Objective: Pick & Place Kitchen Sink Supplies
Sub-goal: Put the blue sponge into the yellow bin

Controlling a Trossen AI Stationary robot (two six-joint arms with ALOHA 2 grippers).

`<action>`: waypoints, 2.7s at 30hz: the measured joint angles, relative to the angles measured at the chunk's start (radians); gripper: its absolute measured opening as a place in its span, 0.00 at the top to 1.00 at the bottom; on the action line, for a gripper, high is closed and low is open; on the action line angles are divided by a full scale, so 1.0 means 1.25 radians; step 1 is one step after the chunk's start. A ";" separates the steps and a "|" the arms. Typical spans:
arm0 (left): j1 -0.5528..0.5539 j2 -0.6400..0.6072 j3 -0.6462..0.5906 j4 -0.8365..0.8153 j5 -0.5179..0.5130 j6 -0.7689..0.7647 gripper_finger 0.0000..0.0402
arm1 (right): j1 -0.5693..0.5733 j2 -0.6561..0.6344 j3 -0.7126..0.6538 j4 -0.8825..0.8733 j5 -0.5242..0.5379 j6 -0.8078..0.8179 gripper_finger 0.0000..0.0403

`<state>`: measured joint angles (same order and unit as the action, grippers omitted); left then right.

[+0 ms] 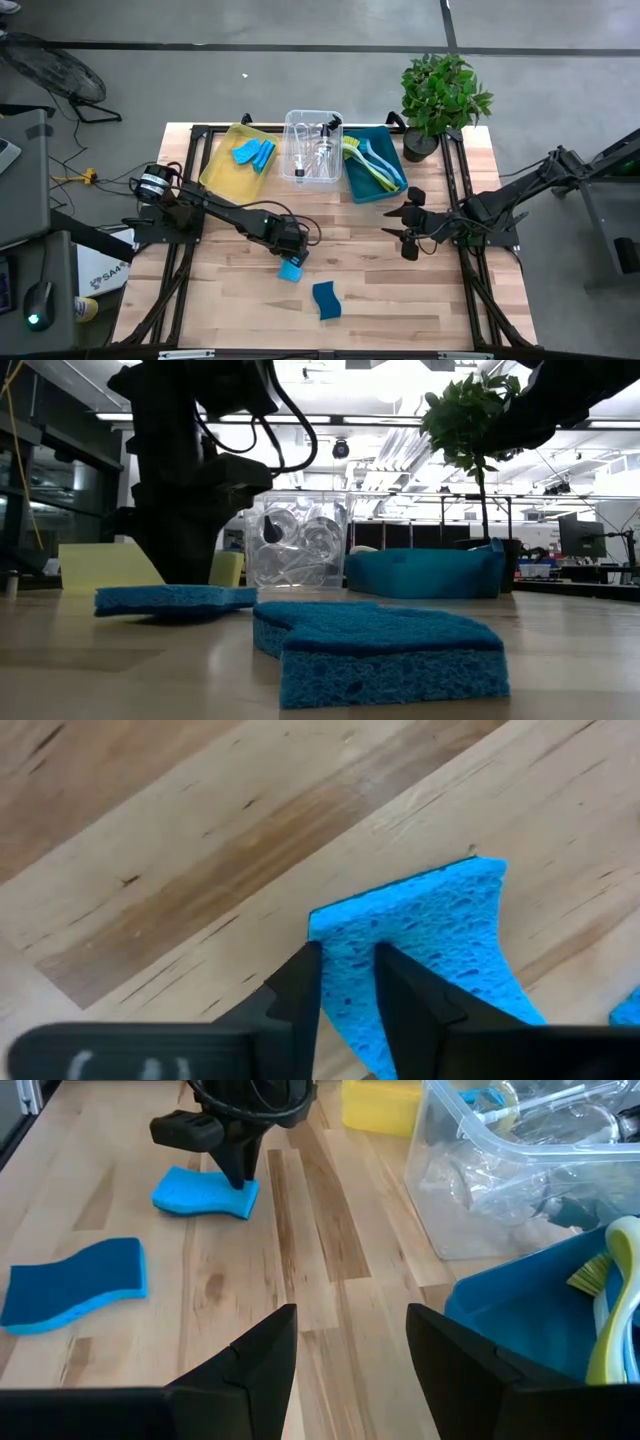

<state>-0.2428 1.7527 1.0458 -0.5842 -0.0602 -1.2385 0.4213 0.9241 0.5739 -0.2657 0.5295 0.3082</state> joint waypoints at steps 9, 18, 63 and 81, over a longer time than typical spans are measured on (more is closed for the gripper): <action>0.000 0.000 -0.001 -0.014 -0.002 0.024 0.98 | 0.000 0.000 0.000 0.000 -0.001 0.000 0.55; 0.000 0.001 0.005 -0.020 -0.019 0.051 1.00 | 0.000 0.000 0.000 0.000 -0.001 0.000 0.55; -0.048 0.002 0.159 -0.221 -0.149 0.095 1.00 | -0.002 0.323 0.001 0.415 -0.152 -0.024 0.55; -0.046 0.000 0.076 -0.228 -0.111 -0.148 0.51 | -0.023 0.395 0.001 0.460 -0.202 -0.044 0.55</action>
<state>-0.3004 1.7527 1.1413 -0.8687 -0.1985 -1.4229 0.3923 1.4174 0.5751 0.3097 0.2774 0.2527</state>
